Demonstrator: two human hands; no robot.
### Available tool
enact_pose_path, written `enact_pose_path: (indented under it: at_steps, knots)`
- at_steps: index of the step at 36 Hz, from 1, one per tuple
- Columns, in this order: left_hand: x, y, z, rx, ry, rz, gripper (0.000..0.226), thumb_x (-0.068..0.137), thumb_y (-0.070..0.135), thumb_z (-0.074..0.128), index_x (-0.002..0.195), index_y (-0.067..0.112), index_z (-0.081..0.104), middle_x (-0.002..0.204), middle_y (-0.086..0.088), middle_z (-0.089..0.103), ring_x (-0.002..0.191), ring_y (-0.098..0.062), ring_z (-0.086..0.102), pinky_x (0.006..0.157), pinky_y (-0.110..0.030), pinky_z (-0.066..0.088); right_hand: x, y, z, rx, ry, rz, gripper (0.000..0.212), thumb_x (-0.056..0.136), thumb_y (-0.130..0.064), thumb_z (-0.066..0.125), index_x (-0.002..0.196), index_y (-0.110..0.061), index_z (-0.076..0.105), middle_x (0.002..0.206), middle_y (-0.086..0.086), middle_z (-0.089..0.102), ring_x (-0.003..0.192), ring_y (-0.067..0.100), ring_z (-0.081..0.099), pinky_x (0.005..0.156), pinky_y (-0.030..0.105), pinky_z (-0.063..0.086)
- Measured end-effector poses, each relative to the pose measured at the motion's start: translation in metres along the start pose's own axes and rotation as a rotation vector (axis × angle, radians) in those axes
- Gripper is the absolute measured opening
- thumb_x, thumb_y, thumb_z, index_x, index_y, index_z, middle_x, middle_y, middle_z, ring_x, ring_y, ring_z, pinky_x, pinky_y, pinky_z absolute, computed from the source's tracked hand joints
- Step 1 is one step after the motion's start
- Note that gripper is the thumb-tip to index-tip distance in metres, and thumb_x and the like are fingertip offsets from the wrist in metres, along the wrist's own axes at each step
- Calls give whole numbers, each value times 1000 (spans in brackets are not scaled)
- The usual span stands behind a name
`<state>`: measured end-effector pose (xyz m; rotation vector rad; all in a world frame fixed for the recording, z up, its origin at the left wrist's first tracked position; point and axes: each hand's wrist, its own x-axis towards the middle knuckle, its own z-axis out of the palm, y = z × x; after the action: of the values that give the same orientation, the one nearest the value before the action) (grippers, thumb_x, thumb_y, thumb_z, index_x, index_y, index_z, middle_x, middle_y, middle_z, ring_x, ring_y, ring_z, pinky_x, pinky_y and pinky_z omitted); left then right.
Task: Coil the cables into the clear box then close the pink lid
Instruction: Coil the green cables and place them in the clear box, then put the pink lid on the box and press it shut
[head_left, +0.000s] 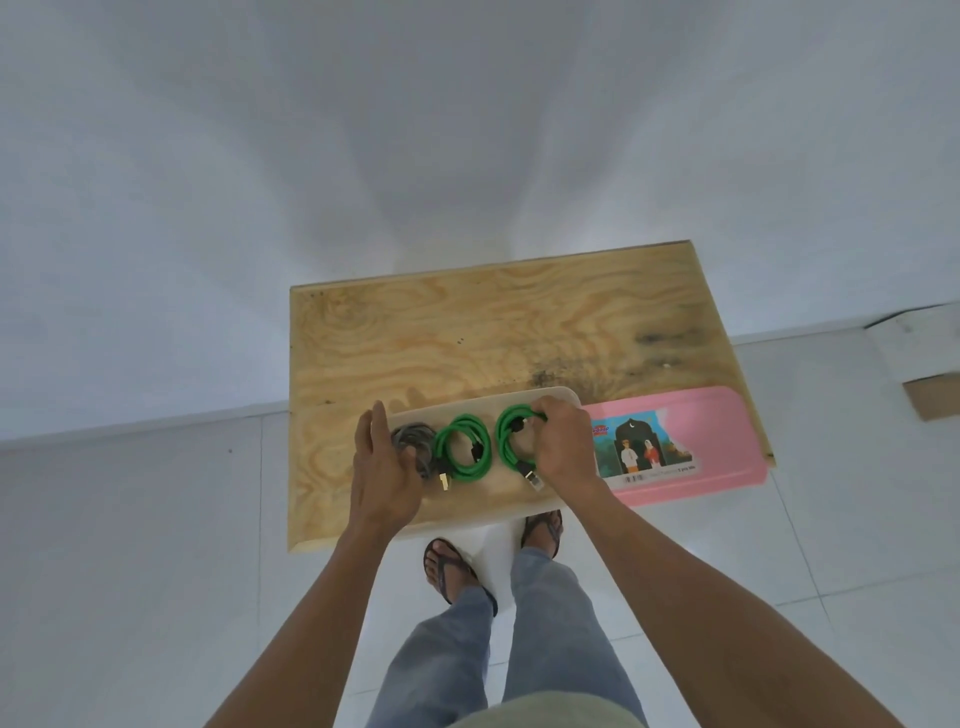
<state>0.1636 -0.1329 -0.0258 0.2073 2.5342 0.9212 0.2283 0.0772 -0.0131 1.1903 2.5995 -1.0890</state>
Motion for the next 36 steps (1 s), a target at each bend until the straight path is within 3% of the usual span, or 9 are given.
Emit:
enact_pose_path:
  at_steps: [12,21,26,31,36]
  knots:
    - [-1,2,-6,5,-25,-11,68,102,15,46,159,12,9,165,-12,11,149,-32,23,118,-43,30,-5,-4,-8,34,19,-14,28,98,-11,56,123,-1,67,117,23,69,111,38,63,96,42,51]
    - [-3,8,-14,5,-35,-57,69,102,24,51,159,12,14,164,-13,14,148,-34,25,117,-47,31,-23,-15,-31,132,39,3,31,98,-11,59,128,-4,64,120,17,70,112,30,65,93,26,45]
    - [-7,25,-23,58,33,-93,68,101,32,50,158,13,18,164,-11,17,146,-37,26,113,-55,33,-28,-18,-52,210,64,-23,34,96,-12,63,129,-7,64,123,14,69,116,27,64,97,24,42]
    - [-9,59,-24,80,135,-82,64,99,33,54,155,12,29,162,-14,26,146,-36,28,113,-57,32,-25,-12,-80,206,68,-104,36,97,-22,63,131,-11,63,122,7,70,110,18,65,83,9,34]
    - [-12,114,4,36,216,25,55,100,32,53,148,9,41,154,-14,38,139,-34,38,110,-54,38,-13,22,-121,253,104,-84,36,95,-22,64,130,-12,64,121,8,70,110,20,66,87,19,41]
